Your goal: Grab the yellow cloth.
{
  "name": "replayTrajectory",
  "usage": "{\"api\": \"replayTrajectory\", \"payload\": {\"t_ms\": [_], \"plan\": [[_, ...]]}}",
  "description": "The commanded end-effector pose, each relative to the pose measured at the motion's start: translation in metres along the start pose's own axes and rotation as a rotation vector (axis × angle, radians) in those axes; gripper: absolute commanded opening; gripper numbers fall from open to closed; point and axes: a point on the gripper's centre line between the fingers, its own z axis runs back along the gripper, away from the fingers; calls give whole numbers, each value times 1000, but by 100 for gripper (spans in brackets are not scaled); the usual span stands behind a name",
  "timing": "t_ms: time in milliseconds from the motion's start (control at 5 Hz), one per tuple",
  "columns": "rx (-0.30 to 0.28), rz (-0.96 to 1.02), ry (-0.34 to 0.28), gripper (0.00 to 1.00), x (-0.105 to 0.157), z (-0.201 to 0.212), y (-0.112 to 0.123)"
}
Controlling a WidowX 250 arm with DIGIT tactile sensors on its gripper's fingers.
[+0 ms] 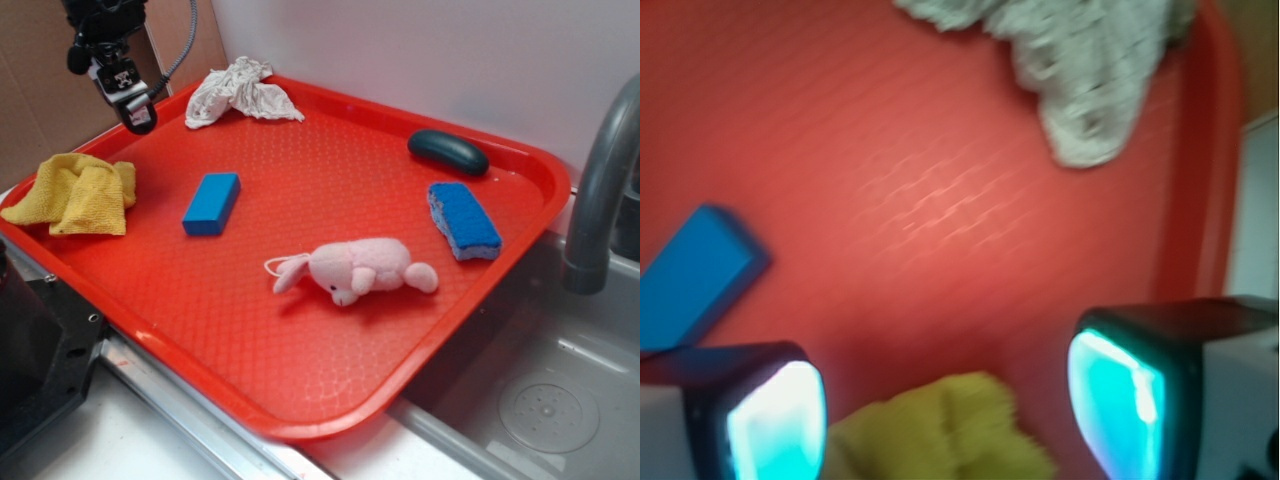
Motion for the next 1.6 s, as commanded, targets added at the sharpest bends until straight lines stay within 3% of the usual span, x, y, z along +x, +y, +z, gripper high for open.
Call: {"api": "replayTrajectory", "payload": {"t_ms": [0, 200, 400, 600, 1200, 1400], "plan": [[41, -26, -11, 100, 20, 38, -38], [26, -8, 48, 100, 18, 25, -39], [11, -9, 115, 100, -32, 7, -49], [86, 98, 8, 100, -62, 14, -64], [86, 98, 8, 100, -62, 14, -64], [129, 11, -18, 100, -60, -3, -50]]}}
